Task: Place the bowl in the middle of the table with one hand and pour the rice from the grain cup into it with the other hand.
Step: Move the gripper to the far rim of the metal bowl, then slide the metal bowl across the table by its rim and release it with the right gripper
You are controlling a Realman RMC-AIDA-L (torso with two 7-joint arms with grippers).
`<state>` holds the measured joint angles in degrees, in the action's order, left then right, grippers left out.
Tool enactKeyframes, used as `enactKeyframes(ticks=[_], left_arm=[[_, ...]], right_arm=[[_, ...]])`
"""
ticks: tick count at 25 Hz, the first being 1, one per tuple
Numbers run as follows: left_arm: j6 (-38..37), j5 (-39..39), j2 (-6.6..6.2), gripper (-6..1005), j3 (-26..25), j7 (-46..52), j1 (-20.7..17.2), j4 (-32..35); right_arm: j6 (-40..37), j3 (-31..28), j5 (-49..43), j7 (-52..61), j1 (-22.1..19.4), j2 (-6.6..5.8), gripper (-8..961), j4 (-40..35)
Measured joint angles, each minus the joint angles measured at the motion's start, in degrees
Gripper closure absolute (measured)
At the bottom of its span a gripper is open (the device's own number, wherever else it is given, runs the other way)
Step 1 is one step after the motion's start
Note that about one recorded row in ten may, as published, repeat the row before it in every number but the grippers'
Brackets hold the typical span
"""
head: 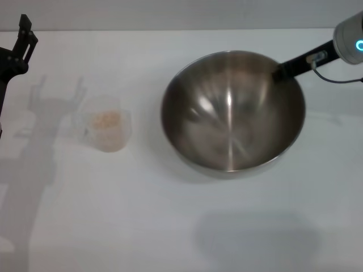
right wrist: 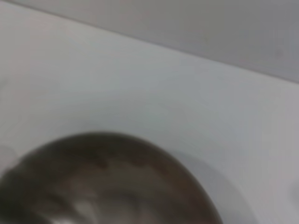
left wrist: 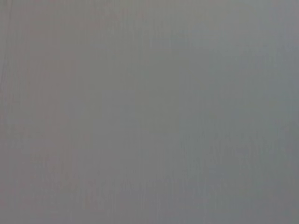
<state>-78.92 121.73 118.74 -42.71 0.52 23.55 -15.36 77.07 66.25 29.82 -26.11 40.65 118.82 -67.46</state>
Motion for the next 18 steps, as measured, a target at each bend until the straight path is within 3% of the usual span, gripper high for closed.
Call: enactKeyframes(ticks=[18], left_arm=[[-0.5,0.4,0.00,142,0.0,0.0,0.3,-0.1]], right_arm=[[-5.9,2.7,9.7,-4.5,0.4,0.19,910,2.0]])
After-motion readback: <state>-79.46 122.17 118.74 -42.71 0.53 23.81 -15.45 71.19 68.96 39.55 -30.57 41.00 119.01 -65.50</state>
